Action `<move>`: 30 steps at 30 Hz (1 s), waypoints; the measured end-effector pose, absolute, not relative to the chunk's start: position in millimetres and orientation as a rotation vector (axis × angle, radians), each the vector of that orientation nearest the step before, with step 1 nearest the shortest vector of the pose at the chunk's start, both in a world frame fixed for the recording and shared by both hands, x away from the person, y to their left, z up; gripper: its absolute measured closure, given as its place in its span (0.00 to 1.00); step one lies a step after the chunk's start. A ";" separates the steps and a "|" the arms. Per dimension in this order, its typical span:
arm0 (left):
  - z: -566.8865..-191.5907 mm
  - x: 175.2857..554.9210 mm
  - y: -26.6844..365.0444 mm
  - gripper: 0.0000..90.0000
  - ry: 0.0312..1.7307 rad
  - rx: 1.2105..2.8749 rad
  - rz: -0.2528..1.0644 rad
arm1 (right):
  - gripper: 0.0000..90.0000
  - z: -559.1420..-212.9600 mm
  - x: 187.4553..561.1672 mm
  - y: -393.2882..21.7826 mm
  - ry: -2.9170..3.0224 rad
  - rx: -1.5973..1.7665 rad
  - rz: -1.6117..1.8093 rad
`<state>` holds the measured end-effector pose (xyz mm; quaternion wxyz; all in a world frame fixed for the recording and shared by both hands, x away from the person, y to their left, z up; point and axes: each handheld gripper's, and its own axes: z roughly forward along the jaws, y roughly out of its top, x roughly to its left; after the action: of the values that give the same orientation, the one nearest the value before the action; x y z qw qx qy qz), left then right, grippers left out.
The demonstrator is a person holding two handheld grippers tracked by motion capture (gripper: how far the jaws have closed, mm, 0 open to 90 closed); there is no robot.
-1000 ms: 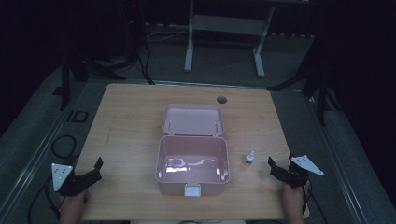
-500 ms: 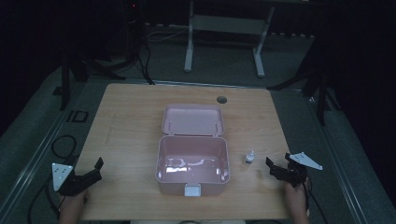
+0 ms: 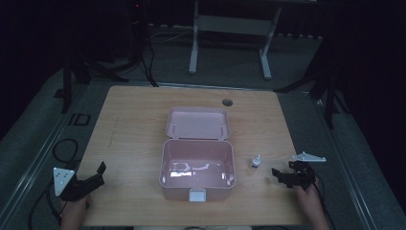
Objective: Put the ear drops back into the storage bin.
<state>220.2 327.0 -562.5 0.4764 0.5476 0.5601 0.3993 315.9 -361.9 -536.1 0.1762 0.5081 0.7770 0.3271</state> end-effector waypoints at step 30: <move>-562.7 219.9 327.5 0.01 1.364 1.334 0.973 | 0.12 -507.6 318.7 -347.5 2.753 1.207 0.389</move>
<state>219.9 327.5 -562.7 0.4792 0.5466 0.5591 0.3987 318.7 -347.5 -507.6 0.0553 0.3977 0.9068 0.1282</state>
